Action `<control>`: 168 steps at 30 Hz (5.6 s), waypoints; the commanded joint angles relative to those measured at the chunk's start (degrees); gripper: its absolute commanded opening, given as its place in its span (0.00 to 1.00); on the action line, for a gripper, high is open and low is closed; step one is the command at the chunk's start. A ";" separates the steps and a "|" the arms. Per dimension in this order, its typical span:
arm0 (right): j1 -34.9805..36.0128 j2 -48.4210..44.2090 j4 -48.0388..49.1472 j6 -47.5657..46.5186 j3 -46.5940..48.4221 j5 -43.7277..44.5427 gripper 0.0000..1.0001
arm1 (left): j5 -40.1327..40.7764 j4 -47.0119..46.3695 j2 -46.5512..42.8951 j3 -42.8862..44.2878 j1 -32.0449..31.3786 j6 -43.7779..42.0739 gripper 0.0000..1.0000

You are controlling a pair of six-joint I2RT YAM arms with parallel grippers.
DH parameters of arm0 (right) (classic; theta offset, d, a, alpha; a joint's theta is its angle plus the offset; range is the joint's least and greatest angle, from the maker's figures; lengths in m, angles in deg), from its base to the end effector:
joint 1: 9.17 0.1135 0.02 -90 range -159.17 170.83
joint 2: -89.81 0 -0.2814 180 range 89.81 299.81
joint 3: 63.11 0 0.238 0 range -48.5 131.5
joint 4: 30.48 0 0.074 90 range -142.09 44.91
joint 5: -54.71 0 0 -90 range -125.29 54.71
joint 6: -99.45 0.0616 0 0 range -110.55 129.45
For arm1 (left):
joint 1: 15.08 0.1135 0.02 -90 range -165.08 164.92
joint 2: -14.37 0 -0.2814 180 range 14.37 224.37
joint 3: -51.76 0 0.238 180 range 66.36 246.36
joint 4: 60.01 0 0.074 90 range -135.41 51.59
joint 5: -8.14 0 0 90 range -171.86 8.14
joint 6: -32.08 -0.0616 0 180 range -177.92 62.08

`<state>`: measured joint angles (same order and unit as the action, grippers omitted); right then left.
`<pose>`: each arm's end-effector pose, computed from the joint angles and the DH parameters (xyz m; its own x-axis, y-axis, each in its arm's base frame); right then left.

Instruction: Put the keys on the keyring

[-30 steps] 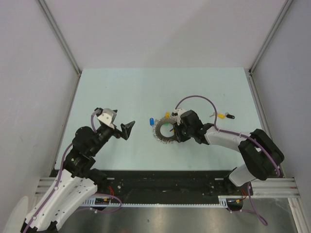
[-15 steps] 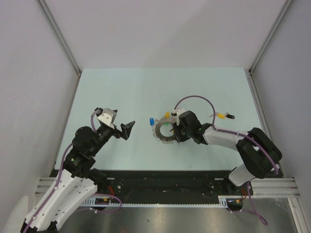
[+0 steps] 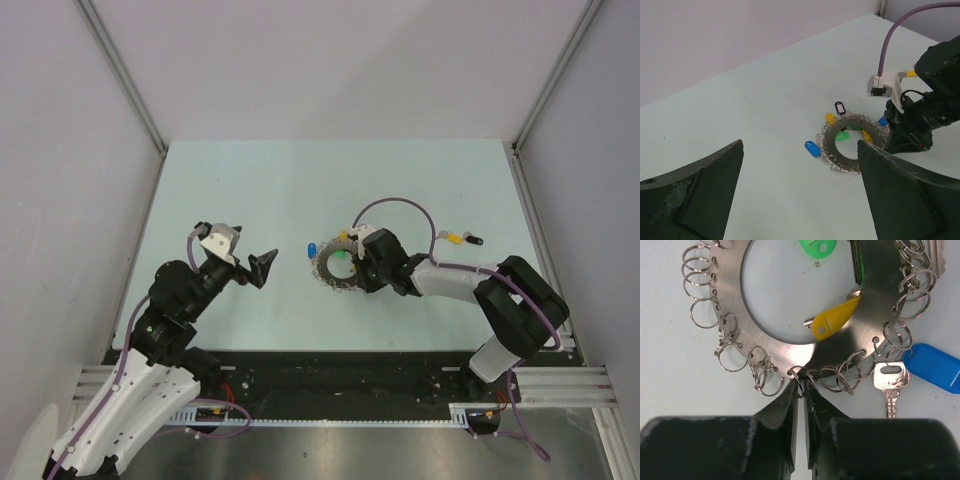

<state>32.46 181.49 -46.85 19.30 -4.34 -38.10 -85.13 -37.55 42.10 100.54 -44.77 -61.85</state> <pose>0.2345 0.2125 0.1628 -0.6757 -0.3720 -0.6364 -0.5804 0.8007 0.1482 0.1099 -0.0667 0.3266 0.0160 0.0697 -0.9974 0.5442 0.8363 0.0671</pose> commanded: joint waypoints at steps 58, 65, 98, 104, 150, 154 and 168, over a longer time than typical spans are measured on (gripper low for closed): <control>3.81 -27.96 -11.77 -35.95 11.56 -30.24 0.00 | -42.88 1.37 30.81 13.99 -6.08 -20.07 0.56; 4.87 -27.17 -13.00 -36.74 12.61 -30.33 0.00 | -43.49 0.93 32.30 13.64 -7.66 -20.07 0.46; 6.19 -29.71 -14.85 -33.05 13.93 -24.26 0.38 | -41.30 -12.41 29.95 7.50 -10.65 -8.22 0.00; 2.41 -34.37 -14.69 -29.46 12.01 -25.93 0.46 | -34.89 -24.10 25.98 1.25 -10.65 0.75 0.00; 0.03 -32.18 -10.77 -30.22 9.00 -31.56 0.00 | -32.94 -13.50 22.90 4.67 -10.56 -7.76 0.38; 0.73 -30.16 -17.92 -33.57 15.06 -30.59 0.00 | -35.66 -9.79 24.48 6.78 -10.56 -11.19 0.48; 6.62 -23.04 -32.25 -39.73 25.62 -23.30 0.00 | -39.80 -8.30 28.96 10.21 -10.65 -13.04 0.45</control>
<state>38.23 158.37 -77.55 -18.49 17.43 -62.93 -122.41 -45.94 71.12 108.23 -55.09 -73.10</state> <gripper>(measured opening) 0.009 0.482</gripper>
